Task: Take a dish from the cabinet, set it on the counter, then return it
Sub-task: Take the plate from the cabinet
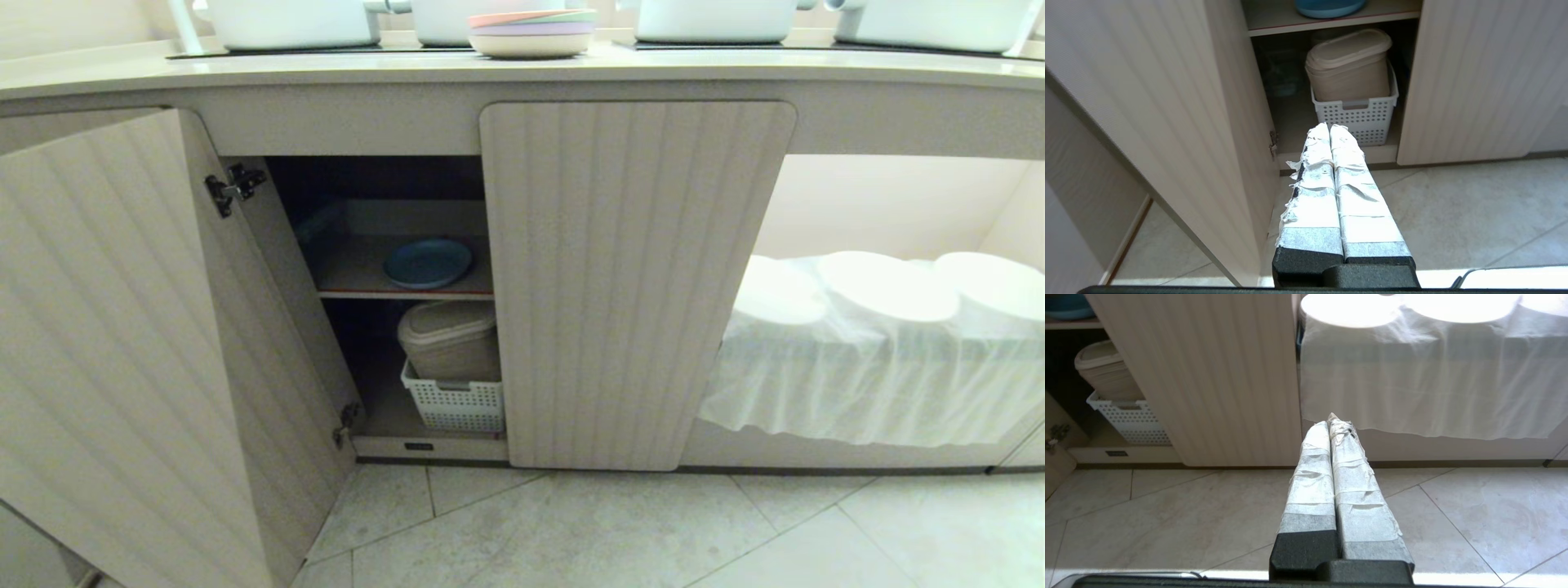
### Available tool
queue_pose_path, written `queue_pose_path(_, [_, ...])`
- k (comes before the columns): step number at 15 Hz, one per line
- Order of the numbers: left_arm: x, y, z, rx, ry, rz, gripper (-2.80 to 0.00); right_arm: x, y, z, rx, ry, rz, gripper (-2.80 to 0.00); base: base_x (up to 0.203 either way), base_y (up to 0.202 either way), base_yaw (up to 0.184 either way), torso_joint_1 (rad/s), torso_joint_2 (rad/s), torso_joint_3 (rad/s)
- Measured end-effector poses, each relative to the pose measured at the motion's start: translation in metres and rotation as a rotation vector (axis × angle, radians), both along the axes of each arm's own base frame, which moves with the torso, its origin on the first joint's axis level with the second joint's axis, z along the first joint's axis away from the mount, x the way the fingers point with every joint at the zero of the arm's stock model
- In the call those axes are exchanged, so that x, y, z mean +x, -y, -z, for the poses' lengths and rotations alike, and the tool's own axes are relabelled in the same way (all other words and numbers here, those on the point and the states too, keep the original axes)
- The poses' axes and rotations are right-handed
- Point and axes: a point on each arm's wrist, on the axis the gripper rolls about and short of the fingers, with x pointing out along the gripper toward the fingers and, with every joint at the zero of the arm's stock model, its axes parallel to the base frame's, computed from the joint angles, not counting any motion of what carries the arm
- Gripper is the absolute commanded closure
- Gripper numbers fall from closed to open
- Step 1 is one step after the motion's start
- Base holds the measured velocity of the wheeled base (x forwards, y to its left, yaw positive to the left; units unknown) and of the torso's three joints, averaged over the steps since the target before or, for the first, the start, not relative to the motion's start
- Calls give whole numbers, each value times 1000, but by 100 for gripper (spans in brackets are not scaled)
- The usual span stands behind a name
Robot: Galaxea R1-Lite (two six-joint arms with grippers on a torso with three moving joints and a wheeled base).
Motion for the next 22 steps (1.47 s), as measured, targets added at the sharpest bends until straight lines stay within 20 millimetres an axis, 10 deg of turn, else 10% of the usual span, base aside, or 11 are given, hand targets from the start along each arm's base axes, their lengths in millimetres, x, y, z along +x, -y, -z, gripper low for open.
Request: queue_pose_path(22, [0,0,0,1,0,-4,0,0,0,0,0,0,0,0,0,0,0,0,0,0])
